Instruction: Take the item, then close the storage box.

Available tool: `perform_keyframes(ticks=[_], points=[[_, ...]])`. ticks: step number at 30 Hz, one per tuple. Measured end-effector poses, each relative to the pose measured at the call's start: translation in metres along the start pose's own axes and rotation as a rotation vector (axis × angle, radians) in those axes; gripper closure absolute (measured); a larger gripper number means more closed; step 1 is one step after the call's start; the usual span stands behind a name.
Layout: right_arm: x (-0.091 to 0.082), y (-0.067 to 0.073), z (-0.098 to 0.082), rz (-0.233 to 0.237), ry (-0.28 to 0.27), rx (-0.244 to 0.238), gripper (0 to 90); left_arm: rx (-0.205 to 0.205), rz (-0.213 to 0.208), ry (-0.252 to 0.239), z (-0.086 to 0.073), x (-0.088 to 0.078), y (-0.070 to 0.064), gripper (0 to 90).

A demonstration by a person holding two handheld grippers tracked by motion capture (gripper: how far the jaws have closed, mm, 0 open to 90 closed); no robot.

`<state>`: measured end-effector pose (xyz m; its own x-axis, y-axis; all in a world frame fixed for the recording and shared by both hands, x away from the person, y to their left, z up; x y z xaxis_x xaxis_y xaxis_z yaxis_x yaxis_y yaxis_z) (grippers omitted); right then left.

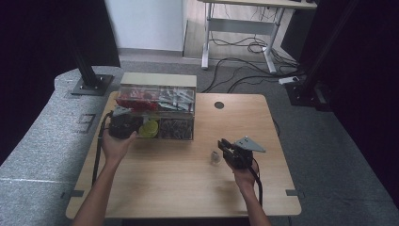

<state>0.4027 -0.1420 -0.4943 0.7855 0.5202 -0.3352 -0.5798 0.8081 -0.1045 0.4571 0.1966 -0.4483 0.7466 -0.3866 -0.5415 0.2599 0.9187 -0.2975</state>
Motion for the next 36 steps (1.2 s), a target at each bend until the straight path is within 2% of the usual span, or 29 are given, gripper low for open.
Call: perform_keyframes(ticks=[19, 36], points=[[-0.006, -0.003, -0.001, -0.006, -0.009, 0.008, 62.9, -0.005, -0.002, 0.001, -0.003, 0.0, 0.001, 90.0], [-0.009, -0.006, -0.005, -0.006, -0.004, 0.015, 62.0, -0.02, -0.002, 0.02, -0.014, 0.003, 0.005, 90.0]])
Point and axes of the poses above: each handheld gripper's, and its own axes: x roughly forward along the jaws, z roughly out of its top, y roughly to its left, the point moved 7 cm from there along x, roughly forward along the jaws, and after that the axes turned 13 degrees about -x, right-handed, at the moved point
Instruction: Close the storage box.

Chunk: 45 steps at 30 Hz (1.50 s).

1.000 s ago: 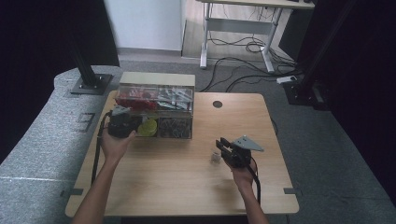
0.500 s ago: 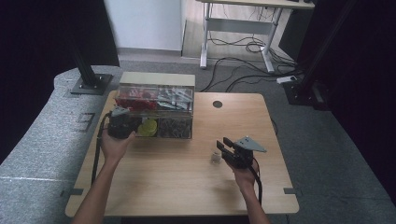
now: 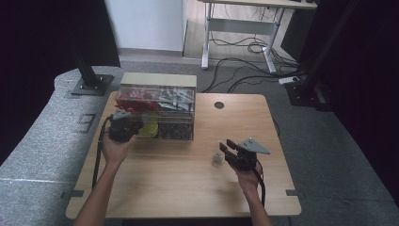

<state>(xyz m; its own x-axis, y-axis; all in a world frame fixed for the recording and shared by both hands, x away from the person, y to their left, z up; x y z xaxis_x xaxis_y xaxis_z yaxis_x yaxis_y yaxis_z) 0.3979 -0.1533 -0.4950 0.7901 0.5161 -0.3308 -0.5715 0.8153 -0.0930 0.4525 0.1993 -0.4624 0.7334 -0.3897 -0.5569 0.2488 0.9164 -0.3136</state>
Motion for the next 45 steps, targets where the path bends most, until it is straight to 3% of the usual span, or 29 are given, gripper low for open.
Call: perform_keyframes(ticks=[7, 45], points=[[0.001, 0.0, -0.002, 0.016, -0.001, 0.018, 61.8, -0.006, -0.005, 0.005, -0.01, 0.001, 0.002, 90.0], [0.007, 0.003, -0.012, 0.024, 0.033, 0.013, 61.5, -0.037, -0.009, 0.061, -0.046, 0.016, 0.011, 90.0]])
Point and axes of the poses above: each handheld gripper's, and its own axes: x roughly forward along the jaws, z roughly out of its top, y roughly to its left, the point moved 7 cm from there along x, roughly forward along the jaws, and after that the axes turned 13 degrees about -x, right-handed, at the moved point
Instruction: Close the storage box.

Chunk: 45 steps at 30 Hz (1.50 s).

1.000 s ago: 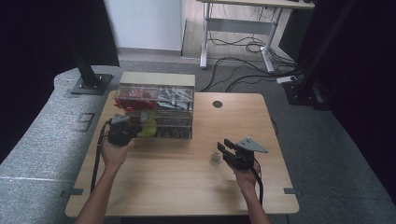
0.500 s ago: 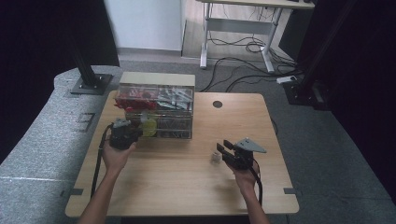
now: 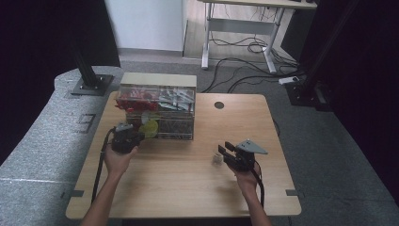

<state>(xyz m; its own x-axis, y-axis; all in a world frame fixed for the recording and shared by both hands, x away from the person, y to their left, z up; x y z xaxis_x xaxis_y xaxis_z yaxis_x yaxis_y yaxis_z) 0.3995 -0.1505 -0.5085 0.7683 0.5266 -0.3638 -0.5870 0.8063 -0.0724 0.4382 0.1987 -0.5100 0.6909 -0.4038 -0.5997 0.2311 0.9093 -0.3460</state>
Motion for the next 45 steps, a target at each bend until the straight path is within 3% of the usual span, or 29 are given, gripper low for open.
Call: perform_keyframes(ticks=[45], points=[[0.001, 0.001, -0.007, 0.002, 0.021, -0.004, 61.0, -0.033, -0.017, 0.07, -0.023, 0.018, 0.007, 90.0]])
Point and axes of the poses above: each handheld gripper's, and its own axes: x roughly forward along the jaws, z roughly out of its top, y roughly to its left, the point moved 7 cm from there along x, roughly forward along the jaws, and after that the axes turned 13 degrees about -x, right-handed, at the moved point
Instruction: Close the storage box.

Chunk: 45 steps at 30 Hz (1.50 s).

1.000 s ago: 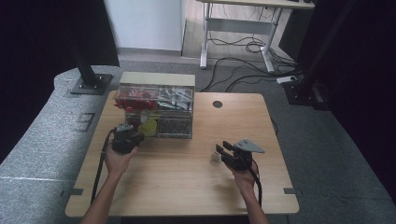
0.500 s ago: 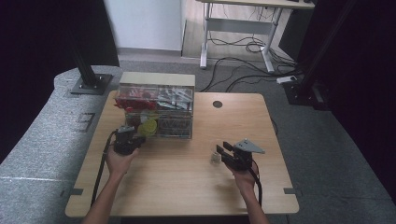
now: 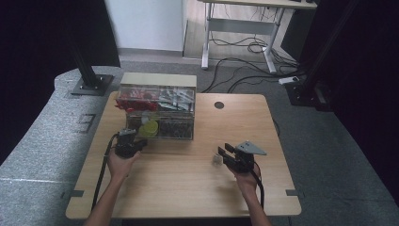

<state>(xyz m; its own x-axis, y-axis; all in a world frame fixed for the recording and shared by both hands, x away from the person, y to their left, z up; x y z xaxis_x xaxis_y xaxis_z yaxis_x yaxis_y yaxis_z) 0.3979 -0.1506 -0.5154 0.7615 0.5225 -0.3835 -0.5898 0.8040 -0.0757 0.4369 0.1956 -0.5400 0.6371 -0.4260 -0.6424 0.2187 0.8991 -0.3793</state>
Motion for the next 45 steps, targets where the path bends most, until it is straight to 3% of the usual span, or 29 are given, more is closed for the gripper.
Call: perform_keyframes(ticks=[12, 25, 34, 38, 41, 45], points=[[0.0, -0.001, -0.001, 0.001, 0.003, 0.001, 60.5, 0.033, -0.007, -0.005, -0.007, -0.002, -0.008, 89.9], [-0.001, -0.001, -0.004, -0.004, 0.008, -0.002, 59.9, 0.061, -0.06, -0.023, -0.015, -0.006, -0.025, 85.2], [-0.015, -0.007, -0.007, -0.017, -0.008, 0.005, 58.6, 0.08, -0.09, -0.036, -0.025, -0.014, -0.033, 81.6], [-0.024, -0.013, -0.01, -0.022, -0.023, 0.024, 55.9, 0.093, -0.096, -0.051, -0.033, -0.016, -0.034, 74.7], [-0.031, -0.018, -0.014, -0.033, -0.024, 0.022, 53.9, 0.082, -0.111, -0.057, -0.04, -0.019, -0.036, 65.9], [-0.043, -0.025, -0.022, -0.047, -0.023, 0.029, 51.3, 0.119, -0.086, -0.062, -0.053, -0.02, -0.039, 55.0]])
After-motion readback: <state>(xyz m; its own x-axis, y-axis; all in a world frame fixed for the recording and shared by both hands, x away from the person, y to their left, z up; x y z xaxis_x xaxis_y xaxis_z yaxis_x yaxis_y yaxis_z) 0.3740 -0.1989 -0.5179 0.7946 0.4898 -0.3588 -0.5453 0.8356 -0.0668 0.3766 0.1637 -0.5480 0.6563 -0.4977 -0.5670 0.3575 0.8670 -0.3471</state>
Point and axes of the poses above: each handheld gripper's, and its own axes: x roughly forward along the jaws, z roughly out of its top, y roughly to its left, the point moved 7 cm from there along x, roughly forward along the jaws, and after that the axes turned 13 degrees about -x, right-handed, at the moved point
